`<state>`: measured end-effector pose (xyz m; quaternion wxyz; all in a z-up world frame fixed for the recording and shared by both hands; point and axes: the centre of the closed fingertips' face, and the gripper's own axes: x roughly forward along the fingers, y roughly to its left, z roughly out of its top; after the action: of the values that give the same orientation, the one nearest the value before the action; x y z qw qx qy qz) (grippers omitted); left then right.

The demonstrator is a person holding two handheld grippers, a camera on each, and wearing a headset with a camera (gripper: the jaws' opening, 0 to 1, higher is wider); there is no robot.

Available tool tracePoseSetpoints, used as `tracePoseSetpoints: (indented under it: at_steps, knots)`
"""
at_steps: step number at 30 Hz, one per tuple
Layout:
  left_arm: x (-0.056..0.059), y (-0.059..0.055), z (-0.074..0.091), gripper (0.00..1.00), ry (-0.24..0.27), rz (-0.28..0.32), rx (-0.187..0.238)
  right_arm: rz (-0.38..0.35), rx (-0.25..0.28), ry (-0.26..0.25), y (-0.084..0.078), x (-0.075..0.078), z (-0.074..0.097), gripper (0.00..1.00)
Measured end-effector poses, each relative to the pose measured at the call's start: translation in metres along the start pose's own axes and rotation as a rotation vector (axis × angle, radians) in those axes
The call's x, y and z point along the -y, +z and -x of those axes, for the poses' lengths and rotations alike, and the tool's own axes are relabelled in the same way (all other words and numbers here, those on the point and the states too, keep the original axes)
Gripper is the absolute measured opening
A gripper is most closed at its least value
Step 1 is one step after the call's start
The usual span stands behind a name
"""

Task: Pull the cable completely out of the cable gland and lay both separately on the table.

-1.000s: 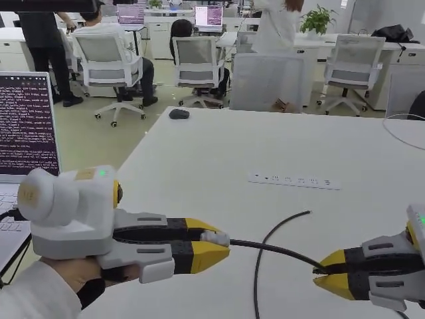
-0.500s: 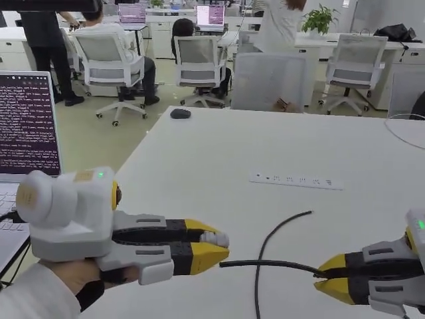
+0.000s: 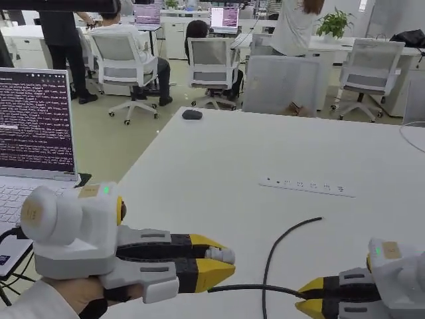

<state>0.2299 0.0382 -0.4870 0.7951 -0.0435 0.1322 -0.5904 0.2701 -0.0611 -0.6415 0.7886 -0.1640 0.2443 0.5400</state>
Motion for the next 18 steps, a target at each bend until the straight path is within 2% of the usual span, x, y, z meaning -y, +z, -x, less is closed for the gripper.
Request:
tracePoseSetpoints:
  at_steps: [6,14,18]
  knots:
    - [0.004,0.0,0.004,0.17,0.015,0.007,0.013,-0.098,-0.05,-0.025,-0.031,0.012,-0.029,0.07]
    - [0.006,-0.005,0.003,0.17,0.013,0.022,0.016,-0.147,-0.095,-0.034,-0.049,0.017,-0.056,0.09]
    - [0.007,-0.004,0.002,0.17,0.012,0.022,0.026,-0.159,-0.136,-0.031,-0.06,0.014,-0.063,0.09]
